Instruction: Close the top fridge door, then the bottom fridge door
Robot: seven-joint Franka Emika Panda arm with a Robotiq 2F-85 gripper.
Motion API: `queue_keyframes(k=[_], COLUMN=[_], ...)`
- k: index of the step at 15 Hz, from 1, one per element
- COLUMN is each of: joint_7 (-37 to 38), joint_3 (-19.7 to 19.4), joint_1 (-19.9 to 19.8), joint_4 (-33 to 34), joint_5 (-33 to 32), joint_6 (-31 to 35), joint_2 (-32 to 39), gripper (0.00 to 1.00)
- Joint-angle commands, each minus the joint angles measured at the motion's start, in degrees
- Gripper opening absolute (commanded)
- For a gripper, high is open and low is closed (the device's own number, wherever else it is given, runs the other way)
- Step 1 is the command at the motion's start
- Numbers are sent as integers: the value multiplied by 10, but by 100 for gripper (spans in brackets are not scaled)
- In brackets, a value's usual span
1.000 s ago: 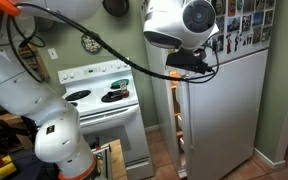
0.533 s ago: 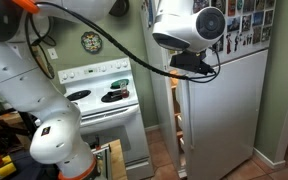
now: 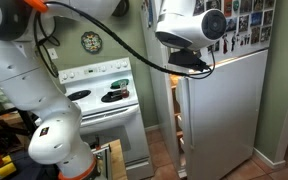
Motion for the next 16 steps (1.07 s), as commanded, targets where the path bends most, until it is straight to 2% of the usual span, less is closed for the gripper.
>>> queue_keyframes(k=[1,8,16], joint_7=[4,5,5], joint_3=[20,28,31], joint_1=[-11,-20,-29], joint_4=[-5,-2,-3], joint_5=[11,5,-4], joint_6=[-50,-79,-75], joint_2=[1,-2,-8], gripper=[100,100,100])
